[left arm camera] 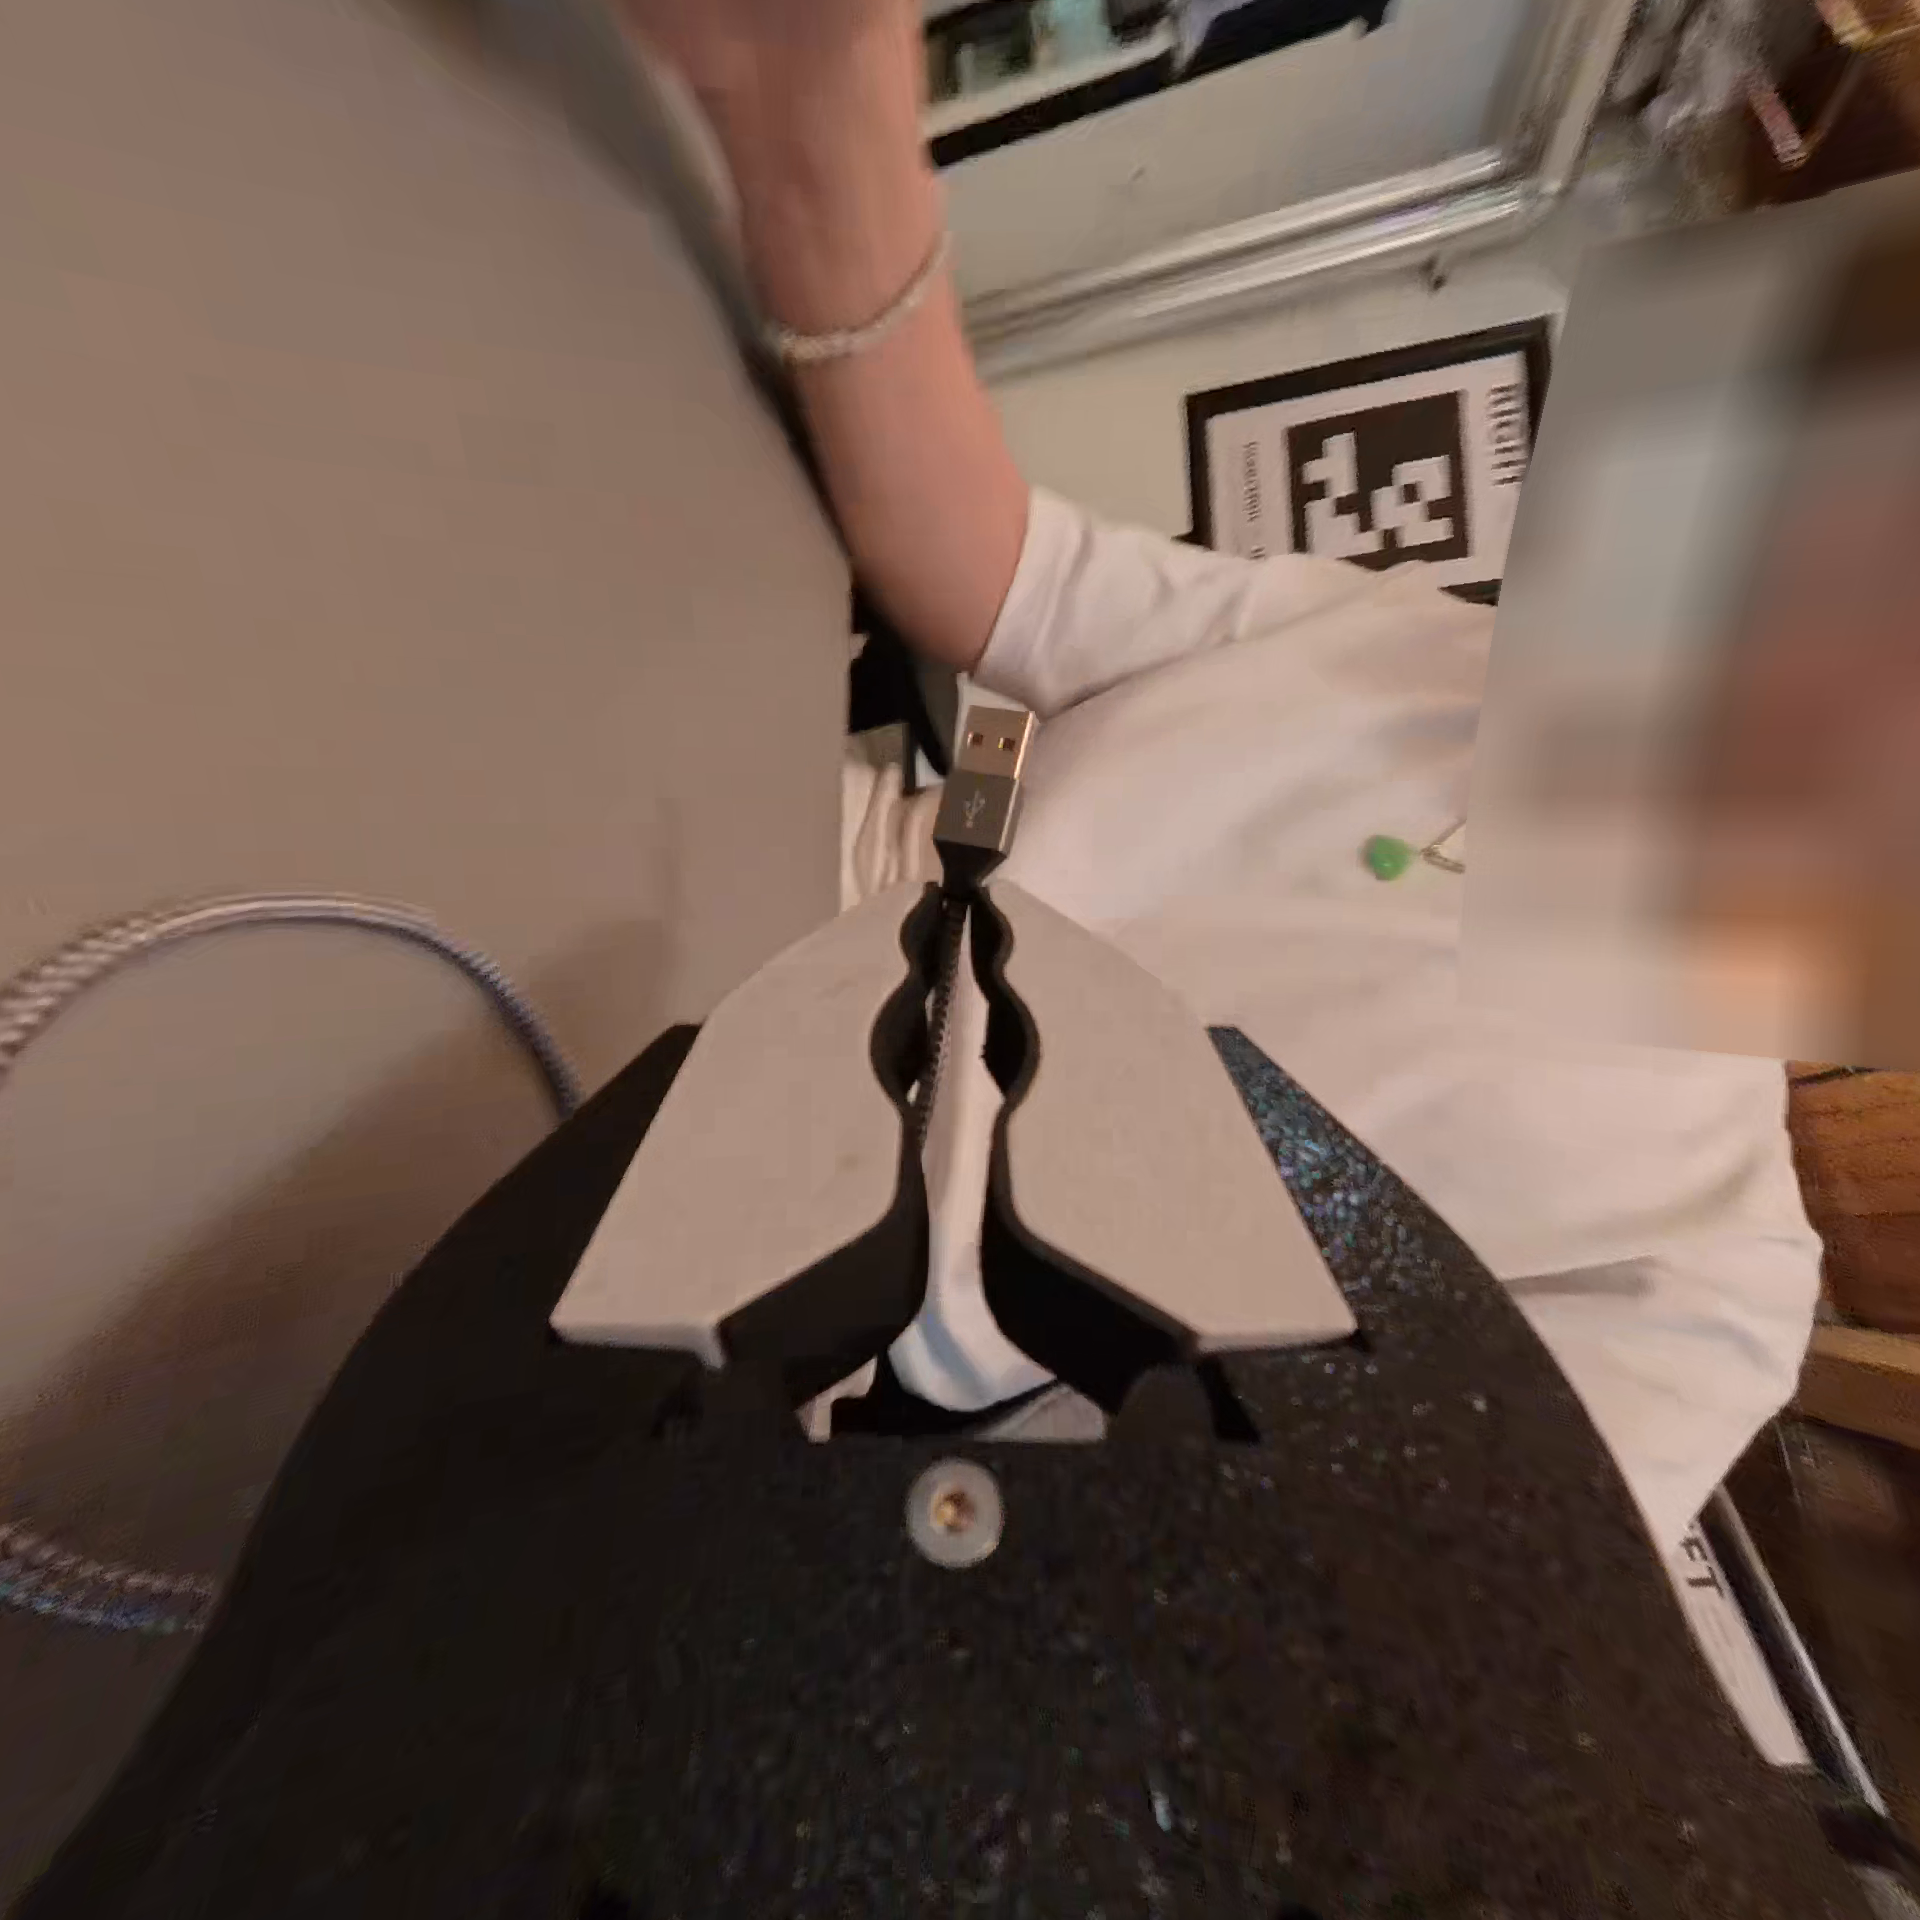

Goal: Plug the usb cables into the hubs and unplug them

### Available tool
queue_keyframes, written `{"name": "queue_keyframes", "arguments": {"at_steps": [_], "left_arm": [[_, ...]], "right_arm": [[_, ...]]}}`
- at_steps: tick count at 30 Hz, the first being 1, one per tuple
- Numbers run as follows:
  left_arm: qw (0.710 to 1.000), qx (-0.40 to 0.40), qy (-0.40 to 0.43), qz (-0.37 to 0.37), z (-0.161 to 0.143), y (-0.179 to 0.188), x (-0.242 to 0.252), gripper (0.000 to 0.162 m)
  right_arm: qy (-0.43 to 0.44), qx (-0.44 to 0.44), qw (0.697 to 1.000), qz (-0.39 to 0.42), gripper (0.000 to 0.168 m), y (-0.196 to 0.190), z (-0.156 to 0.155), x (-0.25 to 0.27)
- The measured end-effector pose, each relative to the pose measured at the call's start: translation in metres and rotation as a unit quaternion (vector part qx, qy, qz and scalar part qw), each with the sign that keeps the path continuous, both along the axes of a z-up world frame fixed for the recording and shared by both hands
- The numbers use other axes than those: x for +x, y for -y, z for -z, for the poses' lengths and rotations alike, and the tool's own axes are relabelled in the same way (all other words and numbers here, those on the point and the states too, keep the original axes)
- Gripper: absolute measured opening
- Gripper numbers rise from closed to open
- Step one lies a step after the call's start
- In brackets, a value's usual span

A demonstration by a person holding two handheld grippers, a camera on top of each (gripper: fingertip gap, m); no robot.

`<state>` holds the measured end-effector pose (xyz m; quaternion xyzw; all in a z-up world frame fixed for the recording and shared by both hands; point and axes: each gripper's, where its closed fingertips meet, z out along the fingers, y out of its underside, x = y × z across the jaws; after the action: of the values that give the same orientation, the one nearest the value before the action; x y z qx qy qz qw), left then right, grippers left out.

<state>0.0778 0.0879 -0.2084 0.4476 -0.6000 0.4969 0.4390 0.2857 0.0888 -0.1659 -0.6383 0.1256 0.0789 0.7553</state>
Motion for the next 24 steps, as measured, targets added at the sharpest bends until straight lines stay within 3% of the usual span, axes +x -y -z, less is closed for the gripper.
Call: {"name": "queue_keyframes", "arguments": {"at_steps": [5, 10, 15, 17, 19, 24], "left_arm": [[0.993, 0.117, -0.017, -0.028, 0.037, -0.019, 0.037, 0.004], [0.961, 0.26, 0.092, -0.018, 0.063, -0.049, 0.059, 0.001], [0.945, 0.297, 0.138, -0.019, 0.068, -0.051, 0.055, 0.002], [0.935, 0.301, 0.186, -0.017, 0.061, -0.048, 0.049, 0.011], [0.908, 0.338, 0.246, -0.014, 0.056, -0.052, 0.043, 0.024], [0.794, 0.48, 0.374, 0.01, 0.058, -0.081, 0.022, 0.026]], "right_arm": [[-0.01, 0.008, 1.0, 0.004, 0.036, 0.002, -0.001, 0.003], [-0.014, 0.013, 0.999, 0.047, 0.036, 0.01, -0.001, 0.017], [-0.014, 0.011, 0.998, 0.062, 0.036, 0.013, -0.001, 0.022], [-0.012, 0.009, 0.998, 0.059, 0.036, 0.012, -0.001, 0.021], [-0.012, 0.008, 0.998, 0.058, 0.036, 0.012, -0.001, 0.021], [-0.009, 0.006, 0.999, 0.053, 0.036, 0.011, 0.0, 0.019]]}}
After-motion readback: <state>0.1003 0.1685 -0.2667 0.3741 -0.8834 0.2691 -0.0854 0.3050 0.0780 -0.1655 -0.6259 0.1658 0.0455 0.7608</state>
